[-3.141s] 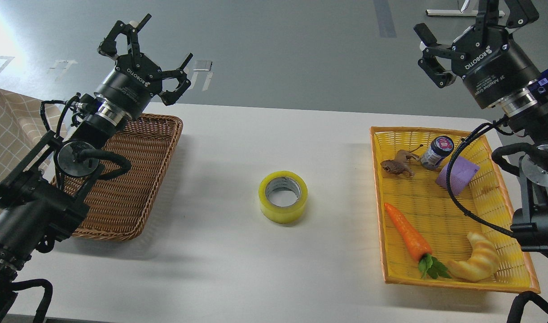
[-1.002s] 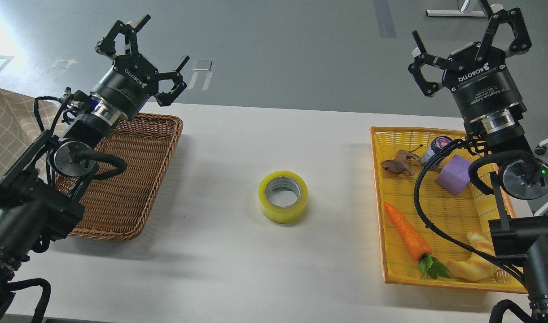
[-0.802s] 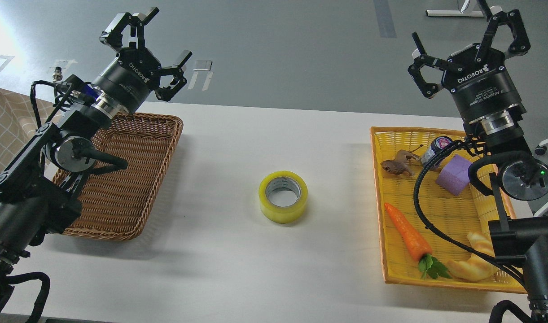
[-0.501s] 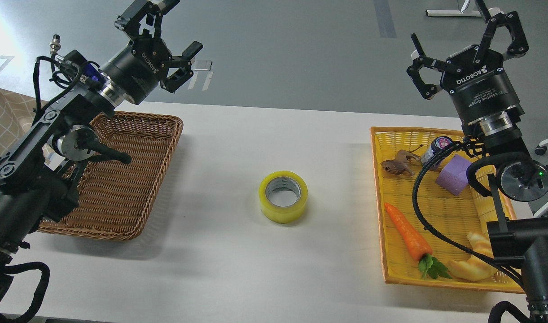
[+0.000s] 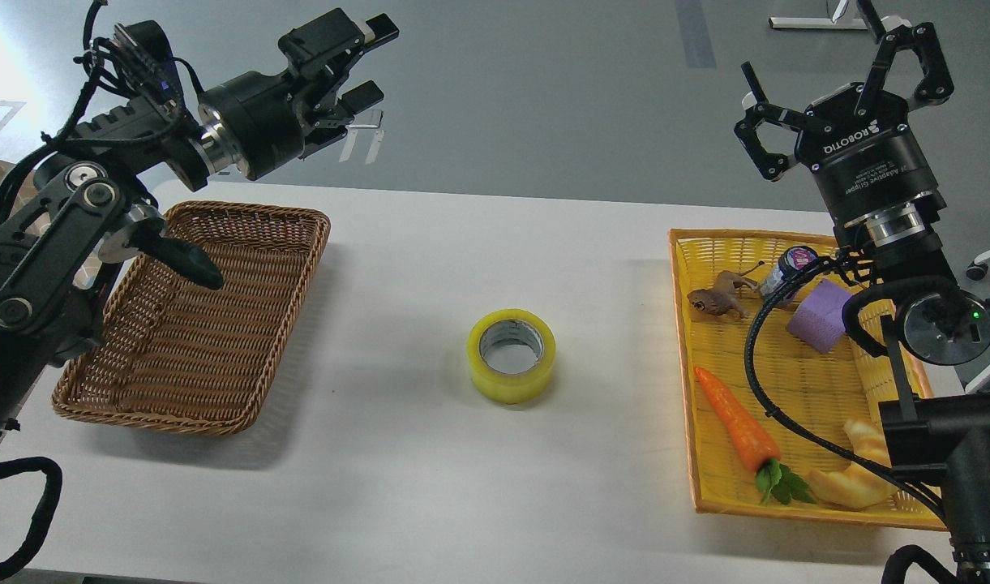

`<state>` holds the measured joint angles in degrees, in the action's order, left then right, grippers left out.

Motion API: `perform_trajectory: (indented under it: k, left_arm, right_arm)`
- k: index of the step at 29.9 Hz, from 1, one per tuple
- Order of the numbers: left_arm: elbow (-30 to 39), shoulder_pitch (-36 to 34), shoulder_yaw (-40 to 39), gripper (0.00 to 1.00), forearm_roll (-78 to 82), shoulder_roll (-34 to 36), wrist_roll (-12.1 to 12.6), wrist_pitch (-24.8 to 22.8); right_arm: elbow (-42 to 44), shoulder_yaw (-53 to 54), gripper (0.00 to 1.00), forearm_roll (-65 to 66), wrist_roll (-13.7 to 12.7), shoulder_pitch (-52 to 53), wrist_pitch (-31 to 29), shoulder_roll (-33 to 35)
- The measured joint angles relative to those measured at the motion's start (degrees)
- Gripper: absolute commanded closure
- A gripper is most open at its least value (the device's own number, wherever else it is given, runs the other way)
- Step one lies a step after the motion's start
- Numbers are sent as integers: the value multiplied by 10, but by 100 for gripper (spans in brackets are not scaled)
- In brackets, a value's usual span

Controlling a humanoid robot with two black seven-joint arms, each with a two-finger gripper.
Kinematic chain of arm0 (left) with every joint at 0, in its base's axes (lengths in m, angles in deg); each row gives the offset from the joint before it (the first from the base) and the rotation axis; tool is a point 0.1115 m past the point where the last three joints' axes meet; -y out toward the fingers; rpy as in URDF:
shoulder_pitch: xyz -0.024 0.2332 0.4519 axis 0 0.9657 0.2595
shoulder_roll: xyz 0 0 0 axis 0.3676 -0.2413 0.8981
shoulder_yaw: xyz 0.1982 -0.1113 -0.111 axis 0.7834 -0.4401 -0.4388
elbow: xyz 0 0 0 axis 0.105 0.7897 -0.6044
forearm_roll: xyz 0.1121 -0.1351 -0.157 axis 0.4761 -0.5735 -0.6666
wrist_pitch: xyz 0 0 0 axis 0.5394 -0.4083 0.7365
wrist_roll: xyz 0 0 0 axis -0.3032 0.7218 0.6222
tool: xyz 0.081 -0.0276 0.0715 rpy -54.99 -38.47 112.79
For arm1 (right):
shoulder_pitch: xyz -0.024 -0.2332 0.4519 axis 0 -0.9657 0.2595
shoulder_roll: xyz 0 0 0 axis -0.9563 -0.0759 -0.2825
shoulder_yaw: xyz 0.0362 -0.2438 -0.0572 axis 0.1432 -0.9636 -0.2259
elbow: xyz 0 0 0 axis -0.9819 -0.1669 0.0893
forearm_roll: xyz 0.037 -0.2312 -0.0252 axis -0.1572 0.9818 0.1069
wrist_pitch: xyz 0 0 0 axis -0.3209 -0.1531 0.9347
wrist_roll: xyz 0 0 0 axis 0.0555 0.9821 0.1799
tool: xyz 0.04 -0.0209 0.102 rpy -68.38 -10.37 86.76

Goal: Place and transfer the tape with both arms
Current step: 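Reach the left gripper over the table toward the tape roll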

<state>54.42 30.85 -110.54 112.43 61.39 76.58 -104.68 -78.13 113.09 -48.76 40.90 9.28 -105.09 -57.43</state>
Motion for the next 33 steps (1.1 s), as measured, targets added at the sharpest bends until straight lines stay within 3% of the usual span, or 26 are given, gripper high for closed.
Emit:
perform_trajectory:
  k: [6,9,18,33]
  left_arm:
    - [48,1,34,2,73,5,42,0]
    - [64,-2,50,2,121,5,49,0]
    - [87,-22,134,2,284,1,43,0]
    - [87,-54,283,2,402,-13,35,0]
  right_arm:
    - [-4,1,0,-1,0,0,0,0]
    - [-4,1,0,-1,0,0,0,0]
    - [-5,0,0,-1,0,0,0,1]
    - [-6,-9,0,-1,-2,-2,0,6]
